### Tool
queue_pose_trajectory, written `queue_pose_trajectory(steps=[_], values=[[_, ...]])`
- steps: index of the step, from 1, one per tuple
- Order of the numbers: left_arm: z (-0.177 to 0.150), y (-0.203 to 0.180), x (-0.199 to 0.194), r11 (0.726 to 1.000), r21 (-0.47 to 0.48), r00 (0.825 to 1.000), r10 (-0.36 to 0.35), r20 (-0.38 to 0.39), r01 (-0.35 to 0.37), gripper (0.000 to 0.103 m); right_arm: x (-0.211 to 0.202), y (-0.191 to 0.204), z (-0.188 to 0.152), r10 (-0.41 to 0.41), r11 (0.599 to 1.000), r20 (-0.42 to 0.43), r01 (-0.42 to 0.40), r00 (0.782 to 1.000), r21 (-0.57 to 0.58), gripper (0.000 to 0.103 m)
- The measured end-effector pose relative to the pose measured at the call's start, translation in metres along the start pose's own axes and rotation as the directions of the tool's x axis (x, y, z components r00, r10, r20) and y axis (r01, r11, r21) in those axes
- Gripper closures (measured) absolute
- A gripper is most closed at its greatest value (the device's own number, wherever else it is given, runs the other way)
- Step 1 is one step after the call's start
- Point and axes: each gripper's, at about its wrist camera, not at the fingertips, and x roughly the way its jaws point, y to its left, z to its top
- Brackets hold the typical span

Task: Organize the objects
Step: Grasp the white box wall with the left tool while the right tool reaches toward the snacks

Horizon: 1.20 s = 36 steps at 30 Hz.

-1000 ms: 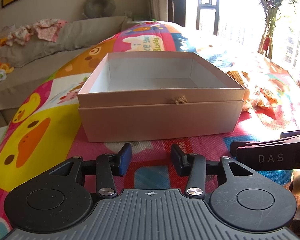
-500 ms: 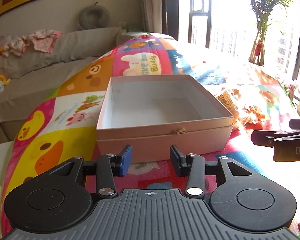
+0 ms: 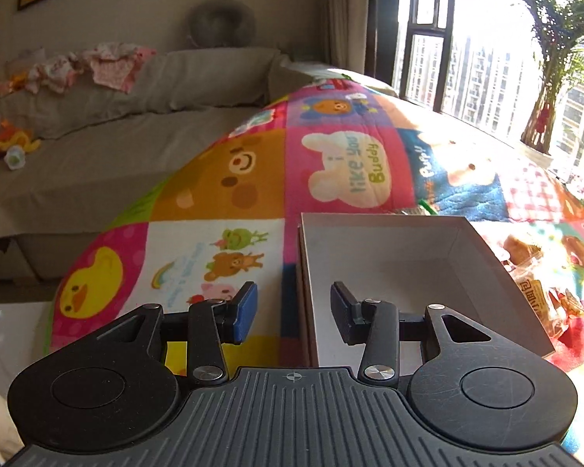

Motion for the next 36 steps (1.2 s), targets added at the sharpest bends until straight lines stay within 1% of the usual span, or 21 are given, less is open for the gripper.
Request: queue_pose_trajectory(steps=[2, 6, 8, 10, 11, 13, 14, 15, 16, 17, 19, 21, 22, 25, 26, 28, 30, 32, 33, 34, 36], values=[[0.005, 0.003, 0.013, 1.000, -0.021, 0.999, -0.019, -0.036, 0.018, 0.058, 0.006, -0.002, 0.005, 0.016, 1.000, -0.027, -0.016, 1.000, 0.000, 0.000], [0.007, -0.004, 0.037, 1.000, 0.017, 0.997, 0.004, -0.080, -0.003, 0.057, 0.021, -0.010, 0.016, 0.033, 0.999, -0.062, -0.032, 0.998, 0.018, 0.000], [0.001, -0.008, 0.053, 0.999, 0.034, 0.993, 0.001, -0.122, 0.004, 0.057, 0.034, -0.019, 0.026, 0.076, 0.995, -0.090, -0.070, 0.993, 0.064, 0.000], [-0.004, -0.009, 0.062, 0.999, 0.034, 0.988, -0.009, -0.153, 0.014, 0.058, 0.054, -0.027, 0.039, 0.095, 0.991, -0.140, -0.080, 0.986, 0.110, 0.000], [-0.006, -0.009, 0.066, 0.999, 0.031, 0.986, -0.016, -0.167, 0.022, 0.059, 0.071, -0.032, 0.051, 0.104, 0.987, -0.178, -0.079, 0.979, 0.142, 0.000], [-0.008, -0.008, 0.072, 0.999, 0.026, 0.979, -0.031, -0.201, 0.037, 0.074, 0.103, -0.038, 0.070, 0.097, 0.984, -0.232, -0.059, 0.968, 0.168, 0.000], [-0.008, -0.008, 0.075, 0.999, 0.027, 0.976, -0.013, -0.218, 0.019, 0.087, 0.122, -0.039, 0.079, 0.070, 0.987, -0.256, -0.029, 0.964, 0.160, 0.000], [-0.009, -0.008, 0.078, 1.000, 0.030, 0.971, 0.014, -0.238, -0.007, 0.091, 0.137, -0.039, 0.086, 0.046, 0.988, -0.273, -0.004, 0.961, 0.154, 0.000], [-0.010, -0.007, 0.080, 1.000, 0.024, 0.969, 0.005, -0.247, 0.001, 0.092, 0.162, -0.039, 0.095, 0.020, 0.988, -0.298, 0.027, 0.954, 0.154, 0.000], [-0.011, -0.006, 0.080, 1.000, 0.023, 0.968, -0.003, -0.251, 0.009, 0.093, 0.178, -0.039, 0.101, 0.018, 0.986, -0.317, 0.036, 0.948, 0.162, 0.000], [-0.013, -0.005, 0.079, 0.999, 0.029, 0.969, -0.009, -0.245, 0.016, 0.093, 0.225, -0.038, 0.111, 0.037, 0.979, -0.374, 0.042, 0.927, 0.201, 0.000], [-0.013, -0.004, 0.078, 0.999, 0.024, 0.969, -0.016, -0.245, 0.022, 0.092, 0.260, -0.033, 0.115, 0.040, 0.975, -0.423, 0.057, 0.905, 0.215, 0.000], [-0.012, -0.003, 0.079, 1.000, 0.016, 0.969, -0.020, -0.246, 0.025, 0.092, 0.283, -0.027, 0.115, 0.023, 0.975, -0.454, 0.081, 0.890, 0.209, 0.000], [-0.012, -0.001, 0.078, 1.000, -0.006, 0.969, -0.031, -0.245, 0.030, 0.092, 0.336, -0.011, 0.111, 0.000, 0.979, -0.536, 0.108, 0.844, 0.170, 0.000], [-0.012, 0.000, 0.078, 0.999, -0.011, 0.969, -0.034, -0.244, 0.032, 0.091, 0.351, -0.008, 0.108, 0.001, 0.978, -0.561, 0.118, 0.828, 0.174, 0.000], [-0.011, 0.001, 0.078, 0.999, -0.019, 0.969, -0.040, -0.245, 0.036, 0.090, 0.373, -0.002, 0.104, 0.008, 0.980, -0.598, 0.114, 0.802, 0.166, 0.000], [-0.012, 0.002, 0.078, 0.999, -0.026, 0.968, -0.045, -0.246, 0.040, 0.090, 0.380, 0.004, 0.104, -0.012, 0.985, -0.599, 0.112, 0.800, 0.130, 0.001], [-0.012, 0.003, 0.078, 0.998, -0.038, 0.969, -0.049, -0.243, 0.041, 0.090, 0.380, 0.008, 0.107, -0.008, 0.992, -0.605, 0.084, 0.796, 0.097, 0.013], [-0.012, 0.003, 0.078, 0.998, -0.044, 0.969, -0.051, -0.240, 0.041, 0.090, 0.379, 0.007, 0.107, -0.008, 0.992, -0.608, 0.082, 0.794, 0.093, 0.018], [-0.012, 0.004, 0.078, 0.998, -0.048, 0.970, -0.051, -0.238, 0.041, 0.090, 0.377, 0.006, 0.106, -0.014, 0.992, -0.609, 0.085, 0.793, 0.088, 0.030], [-0.013, 0.004, 0.078, 0.998, -0.052, 0.971, -0.050, -0.234, 0.039, 0.090, 0.370, 0.001, 0.104, -0.017, 0.992, -0.595, 0.086, 0.804, 0.087, 0.038]])
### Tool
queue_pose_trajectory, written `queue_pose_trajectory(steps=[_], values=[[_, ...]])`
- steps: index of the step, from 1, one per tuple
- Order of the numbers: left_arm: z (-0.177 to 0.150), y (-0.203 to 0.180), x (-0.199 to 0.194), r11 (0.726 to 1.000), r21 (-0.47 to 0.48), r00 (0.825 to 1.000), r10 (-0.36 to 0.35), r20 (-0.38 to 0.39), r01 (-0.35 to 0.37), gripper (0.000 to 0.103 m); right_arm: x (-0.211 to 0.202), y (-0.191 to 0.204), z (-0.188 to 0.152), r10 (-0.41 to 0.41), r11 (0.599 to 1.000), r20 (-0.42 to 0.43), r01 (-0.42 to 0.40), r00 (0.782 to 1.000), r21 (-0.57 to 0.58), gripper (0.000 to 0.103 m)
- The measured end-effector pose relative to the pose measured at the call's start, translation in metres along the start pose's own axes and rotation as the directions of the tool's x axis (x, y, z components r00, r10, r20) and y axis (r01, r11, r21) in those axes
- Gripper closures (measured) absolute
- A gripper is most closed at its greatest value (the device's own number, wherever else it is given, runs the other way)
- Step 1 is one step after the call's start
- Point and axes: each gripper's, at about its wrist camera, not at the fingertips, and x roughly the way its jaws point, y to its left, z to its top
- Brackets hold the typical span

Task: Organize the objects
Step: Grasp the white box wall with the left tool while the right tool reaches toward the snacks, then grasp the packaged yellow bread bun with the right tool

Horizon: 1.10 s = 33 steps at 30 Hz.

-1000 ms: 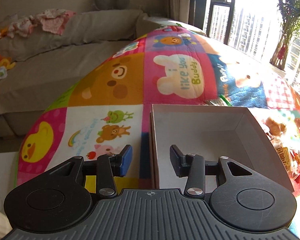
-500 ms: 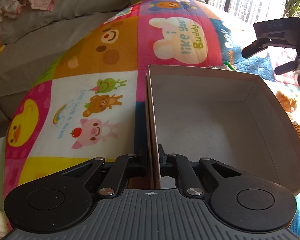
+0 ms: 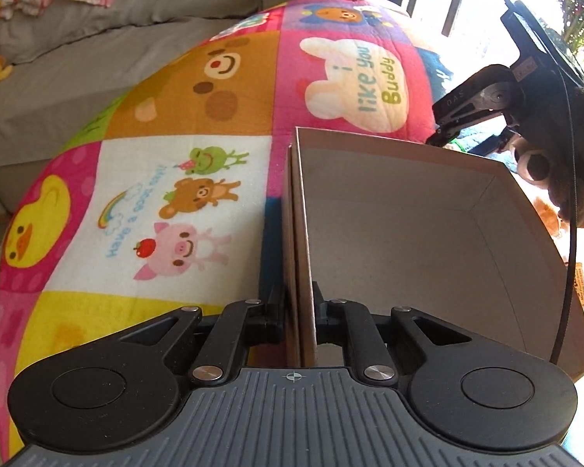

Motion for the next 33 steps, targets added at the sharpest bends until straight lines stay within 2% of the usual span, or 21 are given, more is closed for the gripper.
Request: queue_pose_trajectory(steps=[1, 3, 4, 9, 10, 11, 13, 16, 19, 21, 22, 23, 25, 28, 30, 31, 33], values=[[0.000, 0.000, 0.000, 1.000, -0.001, 1.000, 0.000, 0.002, 0.000, 0.090, -0.003, -0.005, -0.003, -0.006, 1.000, 0.011, 0.005, 1.000, 0.012, 0.044], [-0.001, 0.000, 0.000, 1.000, -0.004, 1.000, 0.000, 0.005, 0.000, 0.090, -0.011, -0.015, -0.010, -0.020, 0.999, 0.033, 0.019, 0.999, 0.037, 0.046], [-0.001, 0.001, 0.000, 1.000, -0.008, 1.000, -0.001, 0.005, 0.001, 0.090, -0.017, -0.021, -0.013, -0.024, 0.999, 0.044, 0.022, 0.999, 0.046, 0.051], [0.000, 0.001, 0.001, 1.000, -0.019, 1.000, 0.002, 0.009, -0.002, 0.090, -0.080, -0.054, -0.046, 0.036, 0.997, 0.158, -0.047, 0.987, 0.067, 0.060], [-0.001, 0.001, 0.001, 1.000, -0.016, 1.000, 0.004, 0.011, -0.004, 0.090, -0.098, -0.067, -0.057, 0.057, 0.996, 0.186, -0.069, 0.981, 0.059, 0.079], [-0.001, 0.001, 0.001, 1.000, -0.015, 1.000, 0.004, 0.010, -0.004, 0.090, -0.110, -0.073, -0.066, 0.079, 0.994, 0.199, -0.092, 0.977, 0.058, 0.086], [-0.001, 0.001, 0.004, 1.000, -0.021, 1.000, 0.006, 0.003, -0.006, 0.090, -0.147, -0.092, -0.088, 0.119, 0.990, 0.235, -0.135, 0.965, 0.049, 0.086], [-0.001, 0.001, 0.006, 1.000, -0.025, 1.000, 0.013, -0.001, -0.013, 0.090, -0.166, -0.107, -0.119, 0.099, 0.994, 0.246, -0.108, 0.964, 0.023, 0.086], [-0.001, -0.001, 0.005, 1.000, -0.021, 1.000, 0.018, -0.002, -0.018, 0.090, -0.165, -0.117, -0.148, 0.030, 1.000, 0.243, -0.031, 0.970, 0.001, 0.085], [-0.001, -0.001, 0.006, 1.000, -0.018, 1.000, 0.020, -0.005, -0.020, 0.090, -0.154, -0.116, -0.164, -0.030, 0.999, 0.251, 0.038, 0.967, -0.031, 0.079], [-0.001, -0.001, 0.005, 1.000, -0.017, 1.000, 0.022, -0.007, -0.022, 0.090, -0.149, -0.116, -0.172, -0.037, 0.998, 0.250, 0.047, 0.967, -0.035, 0.070], [-0.001, -0.002, 0.005, 1.000, -0.015, 1.000, 0.024, -0.008, -0.024, 0.090, -0.146, -0.116, -0.177, -0.016, 0.999, 0.246, 0.025, 0.969, -0.030, 0.060], [-0.002, -0.002, 0.004, 1.000, -0.009, 1.000, 0.027, -0.009, -0.027, 0.090, -0.142, -0.117, -0.184, 0.074, 0.997, 0.240, -0.073, 0.968, -0.012, 0.058], [-0.002, -0.002, 0.004, 1.000, -0.011, 1.000, 0.027, -0.010, -0.027, 0.091, -0.138, -0.112, -0.187, 0.194, 0.978, 0.261, -0.206, 0.946, 0.019, 0.057], [-0.002, -0.002, 0.003, 1.000, -0.011, 1.000, 0.028, -0.010, -0.029, 0.091, -0.133, -0.105, -0.185, 0.228, 0.970, 0.275, -0.242, 0.934, 0.020, 0.048], [-0.002, -0.003, 0.003, 0.999, -0.012, 1.000, 0.029, -0.009, -0.029, 0.091, -0.129, -0.100, -0.185, 0.238, 0.967, 0.281, -0.253, 0.930, 0.016, 0.041], [-0.003, -0.003, 0.003, 0.999, -0.014, 0.999, 0.031, -0.007, -0.031, 0.091, -0.122, -0.091, -0.185, 0.251, 0.965, 0.273, -0.262, 0.929, 0.005, 0.037]])
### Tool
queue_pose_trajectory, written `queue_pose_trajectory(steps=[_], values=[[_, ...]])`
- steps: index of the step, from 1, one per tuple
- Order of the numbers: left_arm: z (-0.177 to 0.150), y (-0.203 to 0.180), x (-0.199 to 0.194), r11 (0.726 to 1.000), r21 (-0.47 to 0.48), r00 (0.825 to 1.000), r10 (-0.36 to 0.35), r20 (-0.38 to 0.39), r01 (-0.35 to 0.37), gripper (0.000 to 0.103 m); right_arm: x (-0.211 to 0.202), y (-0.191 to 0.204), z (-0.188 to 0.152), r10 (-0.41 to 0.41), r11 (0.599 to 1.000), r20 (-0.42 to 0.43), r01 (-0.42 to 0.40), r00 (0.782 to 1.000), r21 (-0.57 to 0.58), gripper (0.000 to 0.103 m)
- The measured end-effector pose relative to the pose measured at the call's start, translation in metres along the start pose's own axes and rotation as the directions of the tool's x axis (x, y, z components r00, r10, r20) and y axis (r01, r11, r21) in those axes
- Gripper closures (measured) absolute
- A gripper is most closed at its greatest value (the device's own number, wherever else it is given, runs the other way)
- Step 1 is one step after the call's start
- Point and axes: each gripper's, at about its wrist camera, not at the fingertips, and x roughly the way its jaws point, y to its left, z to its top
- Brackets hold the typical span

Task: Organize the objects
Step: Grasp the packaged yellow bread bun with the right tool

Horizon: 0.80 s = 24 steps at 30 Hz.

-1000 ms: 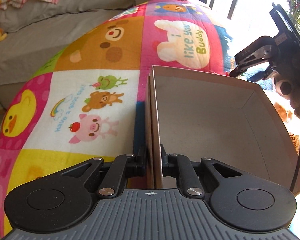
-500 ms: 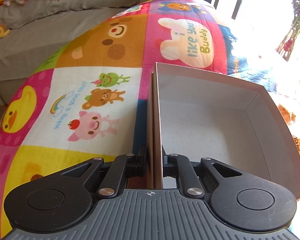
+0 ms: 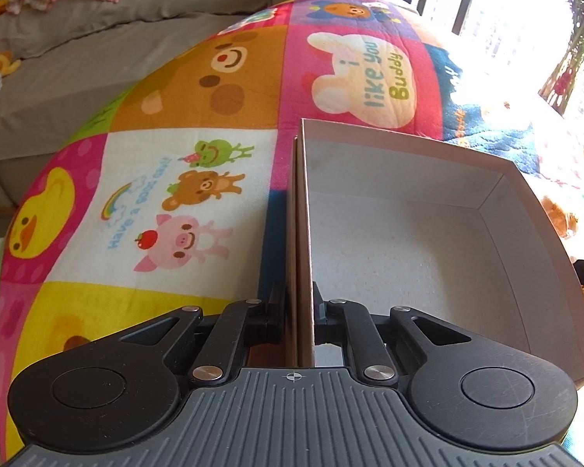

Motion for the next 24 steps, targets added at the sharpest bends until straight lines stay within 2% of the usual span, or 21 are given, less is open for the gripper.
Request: queue_pose_trajectory(steps=[1, 3, 4, 5, 13, 15, 18, 19, 21, 24], values=[[0.000, 0.000, 0.000, 1.000, -0.001, 1.000, 0.000, -0.001, 0.000, 0.091, 0.005, 0.003, -0.002, 0.007, 1.000, -0.013, -0.007, 1.000, -0.003, 0.038], [-0.001, 0.001, -0.001, 1.000, -0.001, 1.000, -0.004, 0.000, 0.004, 0.091, 0.013, 0.008, -0.008, 0.013, 1.000, -0.052, -0.014, 0.999, -0.007, 0.050], [-0.001, 0.002, -0.002, 1.000, -0.002, 1.000, -0.007, 0.000, 0.007, 0.091, 0.013, 0.010, -0.011, -0.001, 1.000, -0.063, 0.000, 0.998, -0.012, 0.062], [-0.001, 0.002, -0.002, 1.000, -0.003, 1.000, -0.010, 0.001, 0.010, 0.091, 0.009, 0.010, -0.015, -0.006, 1.000, -0.059, 0.005, 0.998, -0.011, 0.063], [-0.003, 0.004, -0.003, 1.000, -0.008, 1.000, -0.023, 0.008, 0.023, 0.090, -0.065, 0.003, -0.051, -0.029, 0.998, -0.027, 0.031, 0.999, 0.050, 0.066], [-0.004, 0.004, -0.004, 1.000, -0.010, 1.000, -0.028, 0.010, 0.028, 0.090, -0.081, 0.001, -0.062, 0.014, 0.996, -0.056, -0.009, 0.998, 0.088, 0.066], [-0.004, 0.005, -0.004, 0.999, -0.012, 0.999, -0.032, 0.010, 0.032, 0.090, -0.090, 0.005, -0.084, 0.120, 0.987, -0.120, -0.106, 0.985, 0.122, 0.066], [-0.004, 0.004, -0.004, 0.999, -0.012, 0.999, -0.032, 0.010, 0.032, 0.090, -0.091, 0.009, -0.090, 0.121, 0.988, -0.130, -0.107, 0.984, 0.107, 0.066], [-0.004, 0.005, -0.004, 0.999, -0.011, 0.999, -0.032, 0.010, 0.032, 0.090, -0.092, 0.020, -0.103, 0.057, 0.998, -0.127, -0.054, 0.990, 0.031, 0.066], [-0.005, 0.005, -0.005, 0.999, -0.008, 0.999, -0.035, 0.009, 0.035, 0.089, -0.091, 0.035, -0.116, -0.109, 0.990, -0.090, 0.100, 0.990, -0.102, 0.058]])
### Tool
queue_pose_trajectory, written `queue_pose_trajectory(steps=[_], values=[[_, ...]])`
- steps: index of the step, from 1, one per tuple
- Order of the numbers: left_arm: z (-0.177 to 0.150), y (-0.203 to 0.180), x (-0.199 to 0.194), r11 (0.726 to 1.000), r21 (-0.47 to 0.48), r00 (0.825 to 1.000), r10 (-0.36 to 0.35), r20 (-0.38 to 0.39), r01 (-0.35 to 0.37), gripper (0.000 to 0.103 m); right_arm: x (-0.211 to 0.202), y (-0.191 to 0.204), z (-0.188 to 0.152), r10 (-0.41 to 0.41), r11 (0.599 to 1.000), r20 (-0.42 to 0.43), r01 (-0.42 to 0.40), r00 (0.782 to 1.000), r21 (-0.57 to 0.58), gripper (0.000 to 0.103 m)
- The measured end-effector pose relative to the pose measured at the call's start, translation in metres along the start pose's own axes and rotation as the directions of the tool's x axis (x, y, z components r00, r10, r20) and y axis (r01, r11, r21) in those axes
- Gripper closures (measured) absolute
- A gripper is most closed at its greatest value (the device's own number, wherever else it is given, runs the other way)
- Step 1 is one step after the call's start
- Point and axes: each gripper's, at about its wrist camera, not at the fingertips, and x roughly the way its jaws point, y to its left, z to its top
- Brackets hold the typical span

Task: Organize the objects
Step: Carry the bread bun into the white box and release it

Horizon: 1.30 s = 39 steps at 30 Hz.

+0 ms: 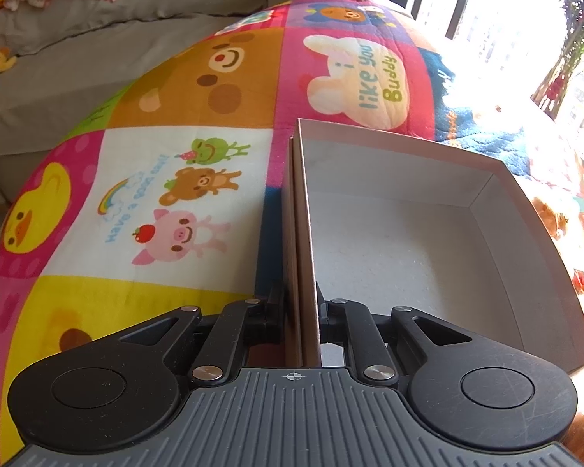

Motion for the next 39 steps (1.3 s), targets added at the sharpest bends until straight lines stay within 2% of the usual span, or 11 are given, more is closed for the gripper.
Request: queue_pose_trajectory(steps=[2, 6, 10, 12, 16, 18, 24, 30, 33, 35, 39], values=[[-0.001, 0.000, -0.001, 1.000, 0.002, 1.000, -0.003, 0.001, 0.003, 0.089, 0.000, 0.007, -0.005, -0.089, 0.995, 0.013, 0.089, 0.996, -0.051, 0.045], [-0.002, 0.000, -0.001, 1.000, 0.002, 1.000, -0.003, 0.002, 0.003, 0.089, 0.002, 0.008, -0.008, -0.060, 0.998, 0.010, 0.060, 0.998, -0.031, 0.032], [-0.003, -0.001, -0.002, 1.000, 0.008, 1.000, -0.002, 0.004, 0.002, 0.089, 0.019, 0.016, -0.013, -0.073, 0.997, -0.024, 0.072, 0.997, -0.038, 0.033], [-0.004, -0.001, -0.003, 1.000, 0.014, 1.000, 0.002, 0.006, -0.002, 0.089, 0.021, 0.023, -0.015, -0.063, 0.996, -0.042, 0.060, 0.997, -0.066, 0.044], [-0.005, -0.002, -0.003, 1.000, 0.016, 1.000, 0.004, 0.010, -0.005, 0.089, 0.008, 0.029, -0.010, 0.086, 0.996, -0.084, -0.089, 0.993, -0.023, 0.054], [-0.005, -0.002, -0.003, 1.000, 0.015, 1.000, 0.000, 0.012, 0.000, 0.089, -0.002, 0.035, -0.004, 0.097, 0.995, -0.061, -0.099, 0.993, -0.033, 0.054], [-0.006, 0.001, -0.004, 1.000, 0.007, 1.000, -0.016, 0.018, 0.016, 0.089, -0.030, 0.053, 0.037, 0.169, 0.984, 0.036, -0.167, 0.985, -0.055, 0.054], [-0.006, 0.001, -0.005, 1.000, 0.007, 1.000, -0.020, 0.011, 0.020, 0.089, -0.020, 0.089, 0.098, 0.223, 0.973, 0.151, -0.210, 0.963, -0.099, 0.054], [-0.006, 0.002, -0.005, 1.000, -0.002, 1.000, -0.021, 0.005, 0.021, 0.088, -0.004, 0.104, 0.139, 0.254, 0.967, 0.253, -0.242, 0.933, -0.079, 0.053], [-0.006, 0.002, -0.005, 1.000, -0.003, 1.000, -0.020, 0.003, 0.020, 0.088, 0.013, 0.110, 0.159, 0.292, 0.956, 0.251, -0.287, 0.923, -0.058, 0.043], [-0.005, 0.002, -0.004, 1.000, -0.007, 1.000, -0.023, 0.002, 0.023, 0.088, 0.031, 0.107, 0.168, 0.290, 0.957, 0.213, -0.289, 0.933, -0.040, 0.043]])
